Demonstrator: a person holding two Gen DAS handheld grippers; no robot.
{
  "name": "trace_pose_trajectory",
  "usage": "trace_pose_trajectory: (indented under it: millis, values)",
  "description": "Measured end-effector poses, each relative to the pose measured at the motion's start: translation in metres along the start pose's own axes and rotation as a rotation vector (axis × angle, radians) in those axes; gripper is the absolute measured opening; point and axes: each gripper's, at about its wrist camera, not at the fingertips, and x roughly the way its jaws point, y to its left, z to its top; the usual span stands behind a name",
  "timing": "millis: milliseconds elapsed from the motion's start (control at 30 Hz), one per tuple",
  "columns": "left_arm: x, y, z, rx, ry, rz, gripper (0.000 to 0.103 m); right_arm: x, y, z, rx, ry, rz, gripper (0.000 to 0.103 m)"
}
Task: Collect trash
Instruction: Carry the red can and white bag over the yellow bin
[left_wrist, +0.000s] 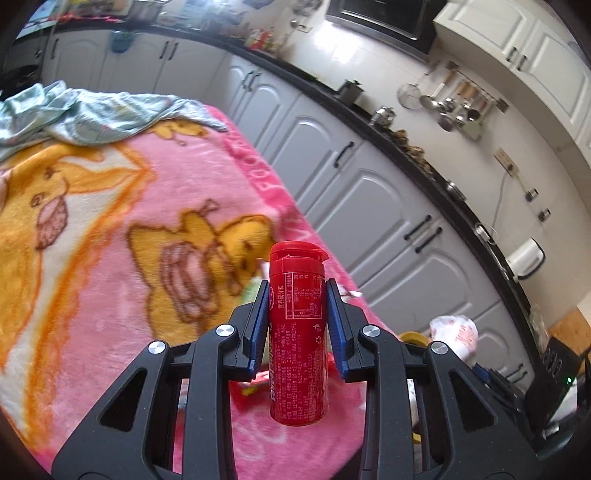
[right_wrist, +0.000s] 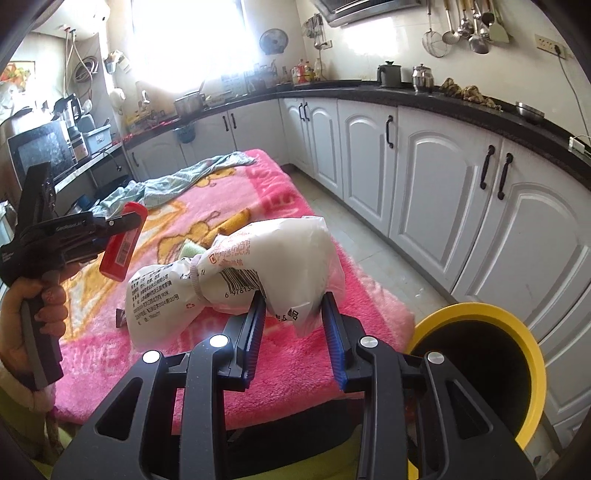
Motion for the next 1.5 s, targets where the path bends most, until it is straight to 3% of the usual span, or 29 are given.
trace_pose_trajectory:
  millis: [1500]
  values:
    - [0.031, -0.166, -0.051, 0.331, 0.088, -0.208, 0.022, -0.124, -0.099, -0.019, 0.186, -0.218, -0.251, 0.030]
